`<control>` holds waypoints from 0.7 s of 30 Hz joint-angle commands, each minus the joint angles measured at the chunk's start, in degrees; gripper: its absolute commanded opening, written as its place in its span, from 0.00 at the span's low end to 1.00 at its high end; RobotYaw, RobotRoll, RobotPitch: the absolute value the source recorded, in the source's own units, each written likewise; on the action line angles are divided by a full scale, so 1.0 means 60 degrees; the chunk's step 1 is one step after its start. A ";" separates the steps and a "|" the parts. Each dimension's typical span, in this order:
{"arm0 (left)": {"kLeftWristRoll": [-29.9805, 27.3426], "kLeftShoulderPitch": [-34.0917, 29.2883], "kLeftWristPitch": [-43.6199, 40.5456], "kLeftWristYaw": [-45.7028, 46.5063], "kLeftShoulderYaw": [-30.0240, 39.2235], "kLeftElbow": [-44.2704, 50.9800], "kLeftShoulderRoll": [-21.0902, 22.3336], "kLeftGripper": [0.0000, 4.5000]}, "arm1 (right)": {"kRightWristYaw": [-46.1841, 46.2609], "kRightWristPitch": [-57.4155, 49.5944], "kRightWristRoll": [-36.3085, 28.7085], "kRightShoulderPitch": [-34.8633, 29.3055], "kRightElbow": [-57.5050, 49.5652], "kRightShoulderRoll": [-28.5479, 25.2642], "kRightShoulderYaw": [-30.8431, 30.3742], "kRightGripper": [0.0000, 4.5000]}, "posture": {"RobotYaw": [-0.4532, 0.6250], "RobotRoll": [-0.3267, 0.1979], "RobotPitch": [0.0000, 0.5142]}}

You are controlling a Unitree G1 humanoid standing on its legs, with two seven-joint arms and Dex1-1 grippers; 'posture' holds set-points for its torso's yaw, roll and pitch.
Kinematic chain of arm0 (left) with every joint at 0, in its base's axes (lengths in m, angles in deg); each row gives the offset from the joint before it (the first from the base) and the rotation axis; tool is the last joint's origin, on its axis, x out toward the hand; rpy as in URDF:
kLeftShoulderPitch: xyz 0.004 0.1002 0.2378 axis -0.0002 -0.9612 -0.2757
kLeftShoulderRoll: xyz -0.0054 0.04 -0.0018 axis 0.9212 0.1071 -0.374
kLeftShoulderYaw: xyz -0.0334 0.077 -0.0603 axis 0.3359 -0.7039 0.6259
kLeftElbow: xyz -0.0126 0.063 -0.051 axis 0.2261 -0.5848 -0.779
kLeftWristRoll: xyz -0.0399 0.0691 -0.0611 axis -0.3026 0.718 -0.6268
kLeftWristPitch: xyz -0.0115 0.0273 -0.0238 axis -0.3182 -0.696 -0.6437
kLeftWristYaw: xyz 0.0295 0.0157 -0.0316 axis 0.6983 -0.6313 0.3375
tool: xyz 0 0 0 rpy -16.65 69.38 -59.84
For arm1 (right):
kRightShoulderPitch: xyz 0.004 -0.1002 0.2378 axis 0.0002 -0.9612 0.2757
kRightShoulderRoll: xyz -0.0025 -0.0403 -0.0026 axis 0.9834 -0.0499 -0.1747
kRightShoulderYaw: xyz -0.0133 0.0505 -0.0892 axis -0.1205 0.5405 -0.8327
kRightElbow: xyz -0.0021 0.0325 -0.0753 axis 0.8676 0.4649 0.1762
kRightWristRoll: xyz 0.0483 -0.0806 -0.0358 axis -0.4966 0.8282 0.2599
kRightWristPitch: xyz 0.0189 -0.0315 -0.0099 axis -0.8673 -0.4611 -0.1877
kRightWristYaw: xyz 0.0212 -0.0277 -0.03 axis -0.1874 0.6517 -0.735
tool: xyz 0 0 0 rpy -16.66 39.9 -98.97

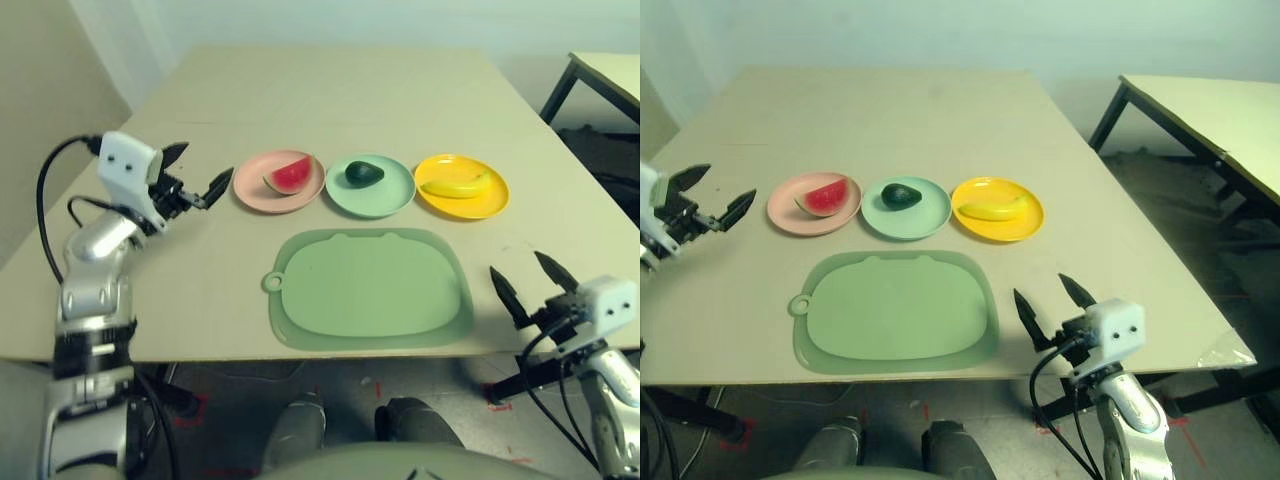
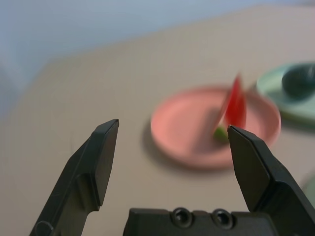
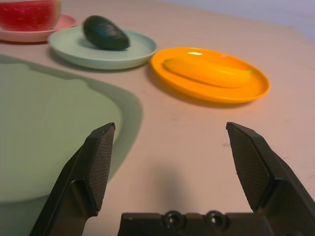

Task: Place the fruits into color-matched plates.

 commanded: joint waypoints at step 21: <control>0.0191 -0.0876 0.1764 0.0448 -0.0508 -0.2578 -0.0810 0.99 | 0.3146 -0.0672 0.1039 0.1227 -0.0404 0.1320 0.0305 1.00 | 0.52 0.62 0.13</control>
